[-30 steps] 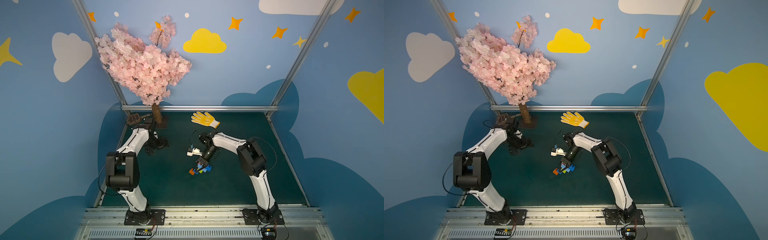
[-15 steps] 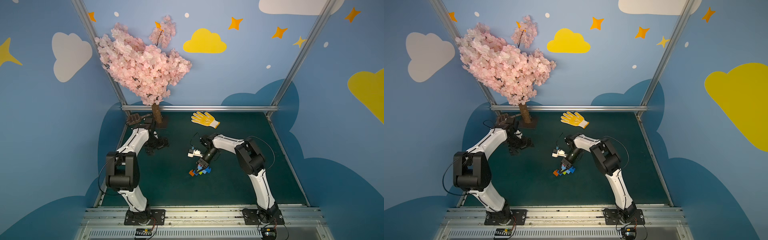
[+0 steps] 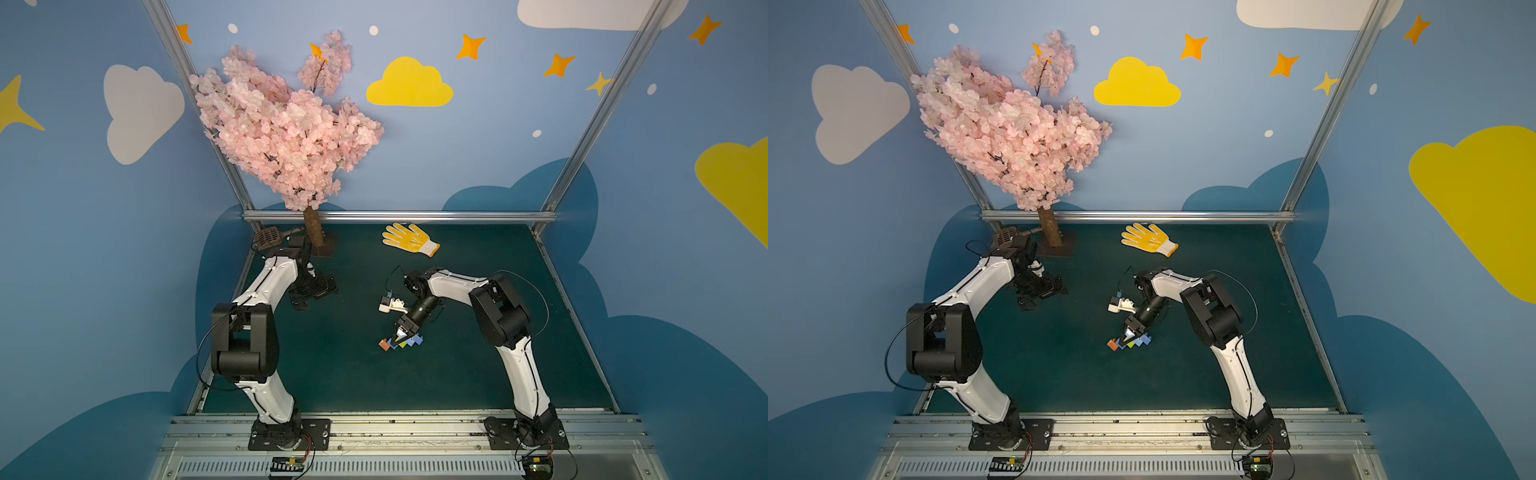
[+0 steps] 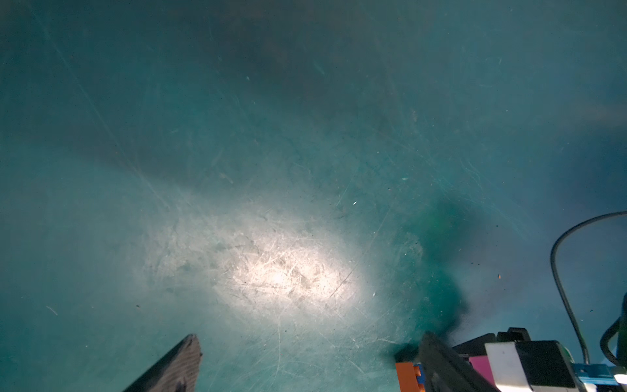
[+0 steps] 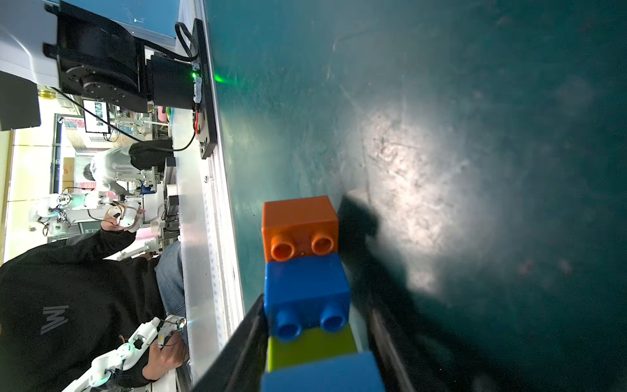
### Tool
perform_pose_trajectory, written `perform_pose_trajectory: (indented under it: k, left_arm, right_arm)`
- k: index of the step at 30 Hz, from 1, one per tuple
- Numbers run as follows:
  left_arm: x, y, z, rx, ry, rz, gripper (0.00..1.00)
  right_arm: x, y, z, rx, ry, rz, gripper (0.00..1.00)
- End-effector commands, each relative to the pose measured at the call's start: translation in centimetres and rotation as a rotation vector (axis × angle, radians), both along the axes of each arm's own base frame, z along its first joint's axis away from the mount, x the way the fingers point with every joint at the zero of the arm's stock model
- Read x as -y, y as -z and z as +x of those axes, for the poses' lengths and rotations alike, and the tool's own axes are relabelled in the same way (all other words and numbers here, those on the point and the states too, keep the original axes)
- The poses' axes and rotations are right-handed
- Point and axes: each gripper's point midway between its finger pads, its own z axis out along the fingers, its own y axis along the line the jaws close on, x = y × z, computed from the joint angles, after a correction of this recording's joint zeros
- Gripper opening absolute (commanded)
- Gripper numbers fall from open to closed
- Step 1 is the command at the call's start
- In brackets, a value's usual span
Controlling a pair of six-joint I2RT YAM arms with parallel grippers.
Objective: Assemble the letter y with lego
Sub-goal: Place the lego brick at the center of the board, then adjust the lego brick at the center of the board.
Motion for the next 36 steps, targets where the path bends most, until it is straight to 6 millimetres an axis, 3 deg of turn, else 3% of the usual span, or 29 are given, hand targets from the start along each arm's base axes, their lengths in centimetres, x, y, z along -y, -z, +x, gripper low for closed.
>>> perform_pose_trajectory:
  k: [1, 5, 7, 10, 16, 21, 27, 30, 32, 36]
  left_arm:
    - [0.0, 0.7, -0.3, -0.026, -0.003, -0.007, 1.0]
    - [-0.1, 0.7, -0.3, -0.027, -0.004, -0.008, 1.0]
    - [0.0, 0.7, -0.3, -0.027, -0.003, -0.009, 1.0]
    - [-0.1, 0.7, -0.3, -0.028, -0.004, -0.007, 1.0]
    - [0.0, 0.7, -0.3, -0.026, -0.005, -0.01, 1.0]
    - [0.1, 0.7, -0.3, -0.026, -0.001, -0.012, 1.0]
    - [0.1, 0.6, -0.4, -0.024, -0.003, -0.015, 1.0]
    - [0.0, 0.6, -0.4, -0.024, -0.004, -0.009, 1.0]
    - [-0.1, 0.5, -0.3, -0.018, -0.003, -0.004, 1.0]
    - [-0.1, 0.5, -0.2, -0.018, -0.004, -0.006, 1.0]
  right_arm:
    - [0.8, 2.3, 0.6, 0.048, 0.003, -0.063, 0.51]
    - [1.0, 2.2, 1.5, 0.075, 0.026, -0.071, 0.55]
    - [1.1, 2.1, 2.1, 0.088, 0.041, -0.072, 0.65]
    - [1.2, 1.7, 3.0, 0.107, 0.061, -0.074, 0.7]
    - [2.1, 1.2, 6.7, 0.224, 0.15, -0.167, 0.77]
    - [3.1, -0.6, 10.8, 0.358, 0.282, -0.274, 0.78]
    - [4.2, -4.8, 14.3, 0.513, 0.451, -0.327, 0.82]
    - [5.7, -8.0, 13.8, 0.57, 0.553, -0.328, 0.79]
    - [7.5, -9.4, 12.3, 0.588, 0.595, -0.373, 0.76]
    - [10.5, -9.7, 8.2, 0.571, 0.619, -0.469, 0.62]
